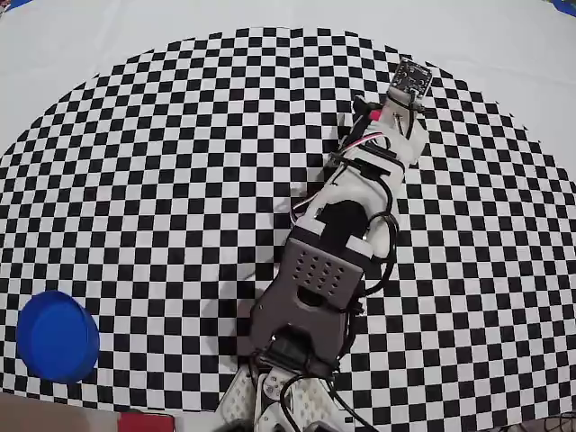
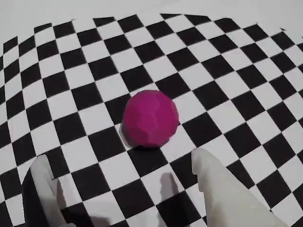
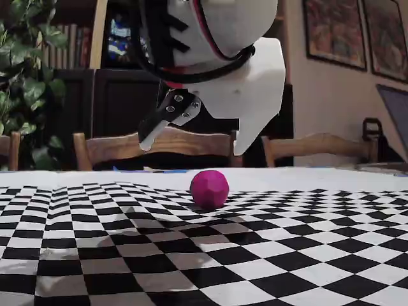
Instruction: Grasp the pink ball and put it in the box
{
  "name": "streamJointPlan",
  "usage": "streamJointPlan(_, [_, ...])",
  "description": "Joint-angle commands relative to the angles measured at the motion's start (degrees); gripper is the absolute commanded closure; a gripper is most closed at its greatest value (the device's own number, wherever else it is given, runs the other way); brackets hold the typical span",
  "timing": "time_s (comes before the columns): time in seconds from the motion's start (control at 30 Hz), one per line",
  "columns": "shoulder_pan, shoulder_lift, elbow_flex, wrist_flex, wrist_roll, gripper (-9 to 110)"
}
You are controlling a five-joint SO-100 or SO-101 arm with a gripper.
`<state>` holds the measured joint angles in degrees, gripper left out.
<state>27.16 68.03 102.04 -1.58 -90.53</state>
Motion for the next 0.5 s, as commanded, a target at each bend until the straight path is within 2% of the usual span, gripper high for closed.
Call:
streamJointPlan(0.0, [0.35, -0.53, -3.43, 0.35, -0.44, 66])
streamJointPlan(0.47, [1.32, -5.54, -8.09, 0.35, -0.44, 66])
